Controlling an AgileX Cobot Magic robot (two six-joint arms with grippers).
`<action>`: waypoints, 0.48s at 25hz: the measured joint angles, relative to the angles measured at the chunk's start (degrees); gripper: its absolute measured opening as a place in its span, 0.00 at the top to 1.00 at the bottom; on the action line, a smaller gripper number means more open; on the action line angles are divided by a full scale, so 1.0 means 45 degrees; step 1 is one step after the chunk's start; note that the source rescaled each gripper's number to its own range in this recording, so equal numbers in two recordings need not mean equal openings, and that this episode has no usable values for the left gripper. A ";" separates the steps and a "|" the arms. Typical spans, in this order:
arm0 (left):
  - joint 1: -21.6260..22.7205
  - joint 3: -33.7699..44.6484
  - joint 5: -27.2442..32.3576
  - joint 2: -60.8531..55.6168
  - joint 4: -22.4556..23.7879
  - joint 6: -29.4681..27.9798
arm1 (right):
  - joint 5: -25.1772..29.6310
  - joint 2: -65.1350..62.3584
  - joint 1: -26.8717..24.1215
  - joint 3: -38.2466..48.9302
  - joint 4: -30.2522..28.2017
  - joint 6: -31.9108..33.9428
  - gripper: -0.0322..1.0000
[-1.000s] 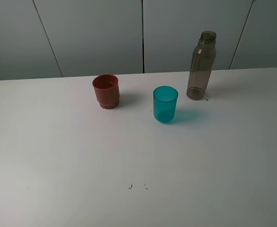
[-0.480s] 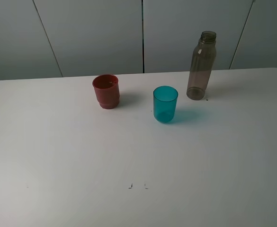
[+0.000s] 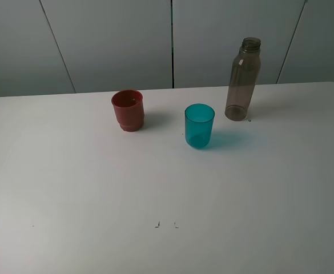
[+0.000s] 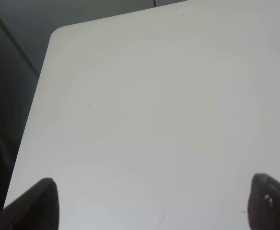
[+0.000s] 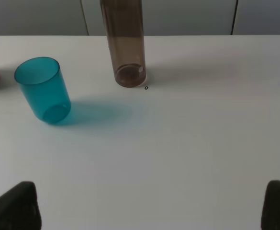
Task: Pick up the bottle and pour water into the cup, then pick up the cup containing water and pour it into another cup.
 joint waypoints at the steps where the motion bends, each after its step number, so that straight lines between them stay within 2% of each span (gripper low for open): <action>1: 0.0000 0.0000 0.0000 0.0000 0.0000 0.0000 | 0.0000 0.0000 0.0000 0.0000 0.0000 -0.0070 0.00; 12: 0.0000 0.0000 0.0000 0.0000 0.0000 -0.0022 | 0.0000 0.0000 0.0000 0.0000 0.0315 -0.0151 0.00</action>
